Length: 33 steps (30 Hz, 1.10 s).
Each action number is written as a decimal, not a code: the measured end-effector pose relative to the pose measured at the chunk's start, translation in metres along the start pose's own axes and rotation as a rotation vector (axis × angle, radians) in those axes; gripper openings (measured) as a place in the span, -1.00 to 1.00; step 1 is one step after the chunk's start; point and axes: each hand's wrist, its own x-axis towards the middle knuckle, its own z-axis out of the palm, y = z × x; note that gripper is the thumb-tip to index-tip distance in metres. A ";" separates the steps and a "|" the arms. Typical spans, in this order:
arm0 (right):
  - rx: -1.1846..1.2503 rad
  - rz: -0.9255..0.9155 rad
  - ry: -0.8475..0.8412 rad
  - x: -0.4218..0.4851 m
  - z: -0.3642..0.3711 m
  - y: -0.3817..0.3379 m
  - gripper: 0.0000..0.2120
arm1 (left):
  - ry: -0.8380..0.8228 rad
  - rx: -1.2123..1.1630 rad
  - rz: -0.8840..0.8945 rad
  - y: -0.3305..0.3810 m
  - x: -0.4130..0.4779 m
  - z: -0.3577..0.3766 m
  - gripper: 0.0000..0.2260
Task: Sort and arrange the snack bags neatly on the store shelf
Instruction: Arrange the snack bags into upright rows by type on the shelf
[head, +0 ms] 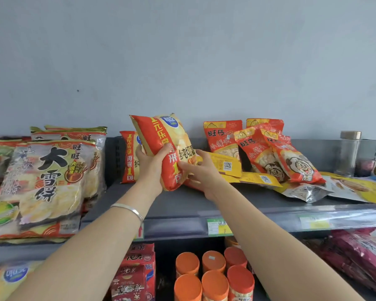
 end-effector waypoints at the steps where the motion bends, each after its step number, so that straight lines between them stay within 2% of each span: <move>1: -0.075 -0.011 0.015 0.005 0.008 0.001 -0.37 | -0.008 0.025 0.015 0.003 0.006 -0.011 -0.30; 3: -0.249 -0.043 0.112 0.020 0.018 0.003 -0.32 | -0.056 0.049 0.000 0.010 0.020 -0.034 -0.41; 5: -0.317 -0.052 0.126 0.032 0.026 0.005 -0.27 | -0.130 0.079 -0.054 0.017 0.030 -0.054 -0.53; 9: -0.061 0.088 -0.196 0.054 0.044 0.016 -0.14 | -0.305 0.180 -0.141 0.024 0.051 -0.085 -0.71; 10: -0.031 0.076 -0.224 0.060 0.050 0.023 -0.20 | -0.299 0.231 -0.117 0.022 0.057 -0.090 -0.75; 12: -0.032 0.014 -0.141 0.072 0.067 0.038 -0.43 | -0.221 0.406 -0.012 0.016 0.075 -0.098 -0.75; 13: -0.049 -0.016 -0.068 0.076 0.075 0.044 -0.46 | -0.186 0.506 0.041 0.011 0.085 -0.102 -0.69; 16: -0.298 -0.117 0.083 0.090 0.098 0.060 -0.32 | -0.181 0.662 0.120 -0.006 0.102 -0.110 -0.45; 18: -0.429 -0.154 0.115 0.096 0.107 0.069 -0.36 | -0.228 0.816 0.196 -0.021 0.105 -0.111 -0.30; 20: -0.444 -0.173 0.091 0.099 0.112 0.077 -0.41 | -0.192 0.996 0.245 -0.036 0.107 -0.114 -0.24; 25: -0.444 -0.183 0.025 0.103 0.111 0.080 -0.44 | -0.024 1.073 0.324 -0.043 0.113 -0.116 -0.26; 27: -0.465 -0.249 0.039 0.100 0.111 0.077 -0.50 | 0.015 1.117 0.391 -0.038 0.110 -0.113 -0.28; 33: -0.732 -0.432 0.254 0.090 0.101 0.064 -0.63 | -0.015 1.214 0.893 -0.032 0.106 -0.094 -0.52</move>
